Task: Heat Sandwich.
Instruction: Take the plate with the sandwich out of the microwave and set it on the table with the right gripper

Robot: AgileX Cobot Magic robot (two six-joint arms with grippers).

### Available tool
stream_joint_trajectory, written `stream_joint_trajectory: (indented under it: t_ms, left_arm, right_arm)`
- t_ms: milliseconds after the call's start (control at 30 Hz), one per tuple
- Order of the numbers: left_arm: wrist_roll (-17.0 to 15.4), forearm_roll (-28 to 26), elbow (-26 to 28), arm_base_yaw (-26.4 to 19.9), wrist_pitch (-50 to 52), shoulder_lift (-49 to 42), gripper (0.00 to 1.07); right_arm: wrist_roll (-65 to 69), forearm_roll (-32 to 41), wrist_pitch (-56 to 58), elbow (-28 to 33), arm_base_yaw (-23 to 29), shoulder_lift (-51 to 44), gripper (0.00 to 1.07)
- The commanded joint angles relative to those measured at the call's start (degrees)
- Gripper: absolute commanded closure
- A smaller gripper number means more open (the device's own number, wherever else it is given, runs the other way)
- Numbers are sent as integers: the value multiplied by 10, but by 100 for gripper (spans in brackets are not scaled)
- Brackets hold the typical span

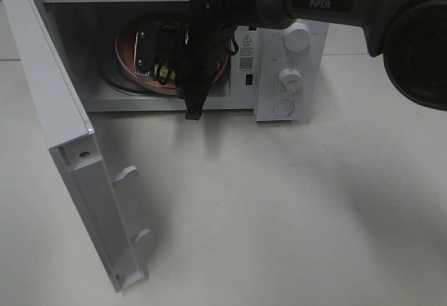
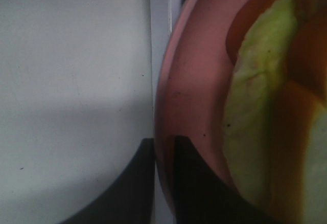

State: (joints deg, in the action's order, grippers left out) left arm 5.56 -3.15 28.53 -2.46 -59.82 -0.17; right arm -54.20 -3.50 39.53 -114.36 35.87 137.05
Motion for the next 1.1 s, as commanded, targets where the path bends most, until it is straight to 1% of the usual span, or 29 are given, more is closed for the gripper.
stream_joint_trajectory:
  t_ms: [33, 400, 600, 700, 733, 767, 900, 1100]
  left_arm:
    - [-1, -1, -2, -2, 5, -15, 10]
    - [-1, -1, -2, -2, 5, -15, 10]
    - [-1, -1, -2, -2, 5, -15, 10]
    - [-1, -1, -2, -2, 5, -15, 10]
    - [-1, -1, -2, -2, 5, -15, 10]
    - [-1, -1, -2, -2, 5, -15, 10]
    - [-1, -1, -2, -2, 5, -15, 10]
    - [-1, -1, -2, -2, 5, -15, 10]
  right_arm:
    - [7, -1, 46, 4, -6, -1, 107]
    - [-21, -1, 100, 4, -6, -11, 107]
    - [-37, -1, 98, 6, -6, -25, 107]
    - [-44, -1, 82, 21, -6, -38, 107]
    - [-58, -1, 70, 40, -6, -48, 107]
    - [-58, -1, 70, 40, -6, -48, 107]
    - [-81, -1, 47, 79, -6, -76, 107]
    - [-89, -1, 14, 112, -6, -103, 107]
